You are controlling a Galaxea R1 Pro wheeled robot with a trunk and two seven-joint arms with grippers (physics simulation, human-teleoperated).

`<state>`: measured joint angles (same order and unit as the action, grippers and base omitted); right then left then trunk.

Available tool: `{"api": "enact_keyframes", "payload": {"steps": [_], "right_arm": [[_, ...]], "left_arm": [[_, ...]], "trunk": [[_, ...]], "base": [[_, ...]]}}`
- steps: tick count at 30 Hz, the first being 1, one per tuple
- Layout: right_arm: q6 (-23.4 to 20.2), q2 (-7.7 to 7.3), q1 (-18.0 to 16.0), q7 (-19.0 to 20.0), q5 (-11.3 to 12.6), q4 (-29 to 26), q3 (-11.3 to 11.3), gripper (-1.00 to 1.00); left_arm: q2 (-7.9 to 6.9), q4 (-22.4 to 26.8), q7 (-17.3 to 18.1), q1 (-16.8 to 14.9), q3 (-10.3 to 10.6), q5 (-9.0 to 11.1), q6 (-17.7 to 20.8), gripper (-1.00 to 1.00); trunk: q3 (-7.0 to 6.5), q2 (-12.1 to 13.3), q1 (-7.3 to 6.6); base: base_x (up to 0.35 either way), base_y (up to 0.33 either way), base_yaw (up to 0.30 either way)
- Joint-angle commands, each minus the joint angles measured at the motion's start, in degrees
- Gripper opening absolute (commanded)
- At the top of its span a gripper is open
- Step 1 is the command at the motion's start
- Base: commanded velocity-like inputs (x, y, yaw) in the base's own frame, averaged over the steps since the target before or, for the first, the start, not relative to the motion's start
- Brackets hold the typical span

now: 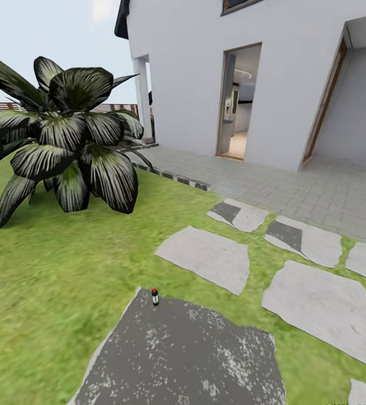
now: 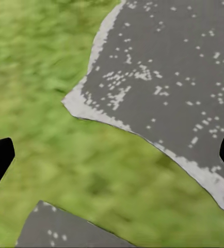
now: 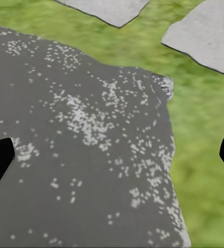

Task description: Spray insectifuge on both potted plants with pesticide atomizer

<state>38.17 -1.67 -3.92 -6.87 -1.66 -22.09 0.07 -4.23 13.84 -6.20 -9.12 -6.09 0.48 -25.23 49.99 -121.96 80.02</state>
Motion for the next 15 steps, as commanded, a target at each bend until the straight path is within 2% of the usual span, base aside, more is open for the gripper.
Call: {"api": "enact_keyframes", "payload": {"steps": [1,15], "right_arm": [[0.15,0.0,-0.04,-0.25,-0.19,0.03,0.02,1.0],[0.15,0.0,-0.04,-0.25,-0.19,0.03,0.02,1.0]], "left_arm": [[0.01,-0.04,-0.04,-0.02,-0.06,0.04,-0.17,1.0],[0.01,0.01,-0.04,-0.02,-0.06,0.04,-0.17,1.0]], "trunk": [[0.05,-0.02,0.01],[0.05,-0.02,0.01]], "base": [[0.195,0.287,-0.264],[0.147,0.311,-0.264]]}}
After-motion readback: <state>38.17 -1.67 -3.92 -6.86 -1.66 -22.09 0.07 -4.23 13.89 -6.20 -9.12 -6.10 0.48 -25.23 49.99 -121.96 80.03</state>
